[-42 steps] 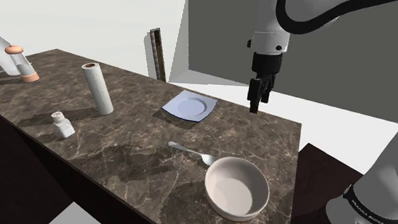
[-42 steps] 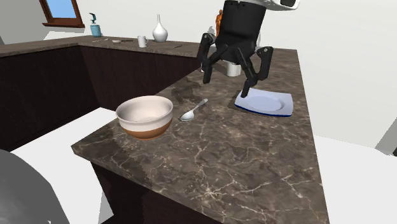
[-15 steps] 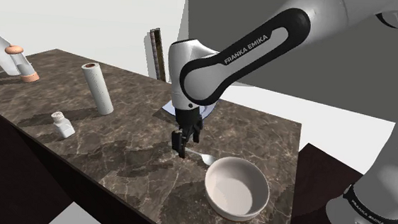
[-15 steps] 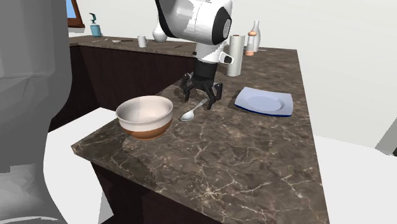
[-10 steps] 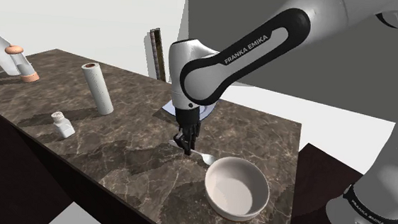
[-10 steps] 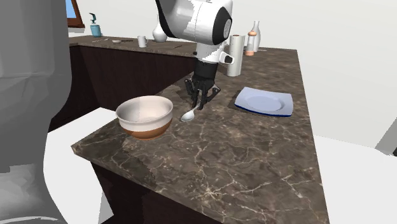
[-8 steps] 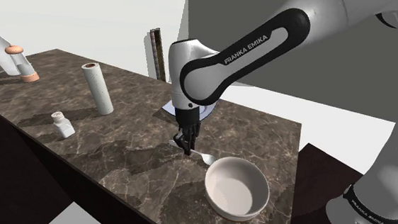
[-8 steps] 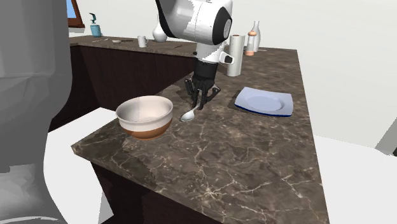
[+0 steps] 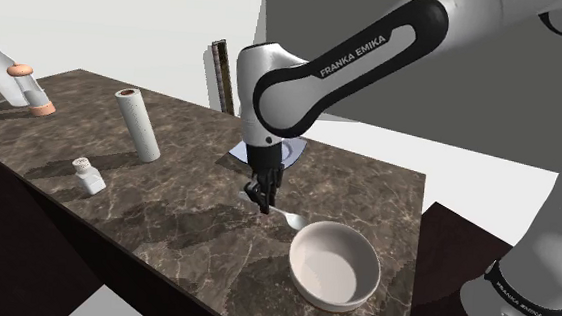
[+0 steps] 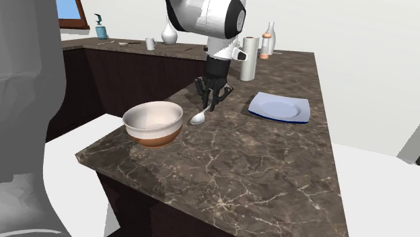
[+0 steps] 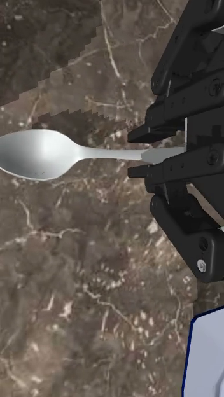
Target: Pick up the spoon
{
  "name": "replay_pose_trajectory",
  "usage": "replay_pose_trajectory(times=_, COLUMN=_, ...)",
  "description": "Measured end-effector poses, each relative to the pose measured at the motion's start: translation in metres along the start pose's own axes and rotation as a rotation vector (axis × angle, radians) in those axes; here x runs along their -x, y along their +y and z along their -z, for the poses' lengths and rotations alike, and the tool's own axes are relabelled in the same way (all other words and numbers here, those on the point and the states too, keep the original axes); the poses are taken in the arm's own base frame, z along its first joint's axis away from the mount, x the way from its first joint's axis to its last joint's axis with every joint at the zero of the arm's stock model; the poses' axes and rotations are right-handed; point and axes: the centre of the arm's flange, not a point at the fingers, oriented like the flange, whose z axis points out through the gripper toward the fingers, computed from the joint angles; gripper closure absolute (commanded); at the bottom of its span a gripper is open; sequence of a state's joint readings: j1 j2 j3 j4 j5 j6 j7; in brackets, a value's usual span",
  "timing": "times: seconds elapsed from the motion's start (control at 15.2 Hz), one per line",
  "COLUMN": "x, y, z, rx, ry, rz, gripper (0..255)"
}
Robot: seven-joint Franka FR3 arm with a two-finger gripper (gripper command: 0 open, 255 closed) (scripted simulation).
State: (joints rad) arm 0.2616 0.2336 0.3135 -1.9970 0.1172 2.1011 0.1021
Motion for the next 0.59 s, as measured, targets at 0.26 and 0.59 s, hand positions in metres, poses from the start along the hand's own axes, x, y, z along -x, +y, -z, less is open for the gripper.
replay_pose_trajectory(times=0.26, x=0.004, y=-0.002, z=0.02, rx=0.0, ry=0.0, rz=0.0, gripper=255)
replay_pose_trajectory(times=0.59, x=0.006, y=-0.007, z=0.045, rx=0.0, ry=0.0, rz=0.0, gripper=255)
